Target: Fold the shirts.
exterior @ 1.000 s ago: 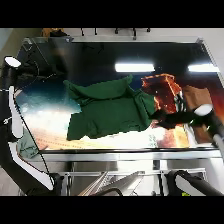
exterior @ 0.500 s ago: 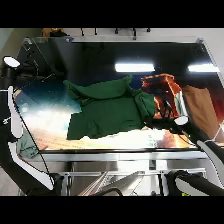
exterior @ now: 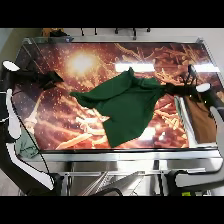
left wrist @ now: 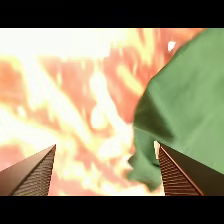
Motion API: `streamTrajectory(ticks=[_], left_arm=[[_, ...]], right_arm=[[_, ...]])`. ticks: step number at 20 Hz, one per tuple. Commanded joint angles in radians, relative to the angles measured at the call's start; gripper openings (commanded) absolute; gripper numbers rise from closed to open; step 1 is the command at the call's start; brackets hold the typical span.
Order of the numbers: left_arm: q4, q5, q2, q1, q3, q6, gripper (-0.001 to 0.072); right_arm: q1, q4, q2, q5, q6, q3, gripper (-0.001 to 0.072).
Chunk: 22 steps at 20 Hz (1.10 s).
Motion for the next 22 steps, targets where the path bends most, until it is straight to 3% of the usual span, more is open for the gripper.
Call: streamTrajectory(ticks=[1,6,7,8,10,14,15,16,18,22], left_arm=[[-0.001,-0.034,0.017,-0.055,-0.177,0.004,0.0702],[-0.063,-0.040,0.016,-0.176,-0.309,0.045,0.0702],[-0.062,-0.048,0.017,-0.201,-0.309,0.055,0.0701],[-0.061,-0.055,0.017,-0.216,-0.298,0.069,0.0701],[-0.061,-0.066,0.017,-0.225,-0.257,0.071,0.0701],[-0.061,-0.179,0.020,-0.217,-0.204,0.070,0.0701],[-0.062,-0.211,0.029,-0.217,-0.214,0.071,0.0700],[-0.061,-0.221,0.050,-0.217,-0.238,0.073,0.0699],[-0.060,-0.176,0.111,-0.217,-0.305,0.108,0.0580],[-0.062,-0.069,0.164,-0.206,-0.406,0.134,0.0581]], right_arm=[[0.017,-0.014,-0.270,0.032,-0.036,0.315,0.0022],[0.119,-0.015,-0.491,0.083,-0.036,0.631,0.0046],[0.121,-0.015,-0.488,0.096,-0.036,0.641,0.0254],[0.112,-0.019,-0.474,0.110,-0.031,0.642,0.0406],[0.064,-0.038,-0.428,0.174,0.041,0.642,0.0343],[-0.102,-0.051,-0.347,0.447,0.141,0.639,0.0342],[-0.140,-0.051,-0.334,0.508,0.148,0.630,0.0317],[-0.173,-0.051,-0.314,0.557,0.156,0.607,0.0235],[-0.225,-0.051,-0.263,0.613,0.163,0.529,0.0235],[-0.273,-0.072,-0.092,0.621,0.156,0.247,0.0236]])
